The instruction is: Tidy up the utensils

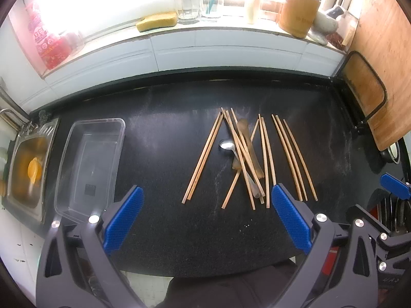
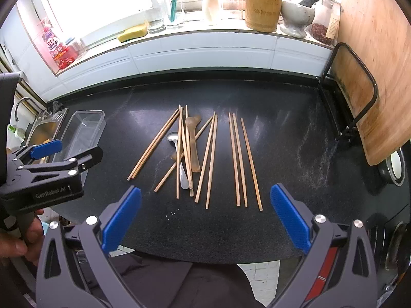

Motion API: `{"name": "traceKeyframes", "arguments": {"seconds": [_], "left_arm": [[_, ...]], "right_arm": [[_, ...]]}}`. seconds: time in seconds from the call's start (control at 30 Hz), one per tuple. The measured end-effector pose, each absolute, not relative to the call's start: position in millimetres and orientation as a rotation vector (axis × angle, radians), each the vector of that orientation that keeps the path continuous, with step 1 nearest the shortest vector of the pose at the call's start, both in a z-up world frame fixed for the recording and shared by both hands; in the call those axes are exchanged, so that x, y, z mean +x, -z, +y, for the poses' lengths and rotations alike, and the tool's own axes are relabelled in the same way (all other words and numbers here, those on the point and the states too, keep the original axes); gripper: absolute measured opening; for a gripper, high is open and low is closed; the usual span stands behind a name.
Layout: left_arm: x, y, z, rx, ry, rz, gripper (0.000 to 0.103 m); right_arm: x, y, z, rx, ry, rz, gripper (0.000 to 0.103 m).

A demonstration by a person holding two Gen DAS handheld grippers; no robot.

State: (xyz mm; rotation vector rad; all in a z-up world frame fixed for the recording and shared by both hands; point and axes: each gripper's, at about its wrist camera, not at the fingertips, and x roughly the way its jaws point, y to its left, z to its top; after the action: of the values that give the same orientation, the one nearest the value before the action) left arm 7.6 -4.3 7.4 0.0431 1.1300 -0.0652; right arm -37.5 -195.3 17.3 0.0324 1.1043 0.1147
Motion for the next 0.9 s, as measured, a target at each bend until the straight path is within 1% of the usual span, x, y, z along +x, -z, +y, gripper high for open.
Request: {"name": "traceKeyframes", "arguments": {"seconds": [0.33, 0.53, 0.73, 0.8, 0.9], "left_arm": [[13.2, -3.8, -1.4, 0.046, 0.064, 1.139, 0.097], [21.4, 7.0, 19.1, 0.018, 0.068, 1.140, 0.097], [35.5, 52.1, 52.9, 0.068, 0.101, 1.156, 0.097], [45.1, 80.5, 62.3, 0.135, 0.101, 1.172, 0.097], [60.9, 117.1, 72.9, 0.153, 0.142, 1.206, 0.097]], "right_arm": [[-32.3, -14.9, -196.6, 0.042, -0.124, 1.109, 0.098], [-22.2, -10.5, -200.7, 0.056, -0.145, 1.110, 0.098], [-5.4, 10.0, -212.2, 0.032, -0.179, 1.074, 0.098], [4.1, 30.4, -222.4, 0.024, -0.186, 1.079, 0.098], [15.6, 63.2, -238.2, -0.008, -0.172, 1.105, 0.098]]}}
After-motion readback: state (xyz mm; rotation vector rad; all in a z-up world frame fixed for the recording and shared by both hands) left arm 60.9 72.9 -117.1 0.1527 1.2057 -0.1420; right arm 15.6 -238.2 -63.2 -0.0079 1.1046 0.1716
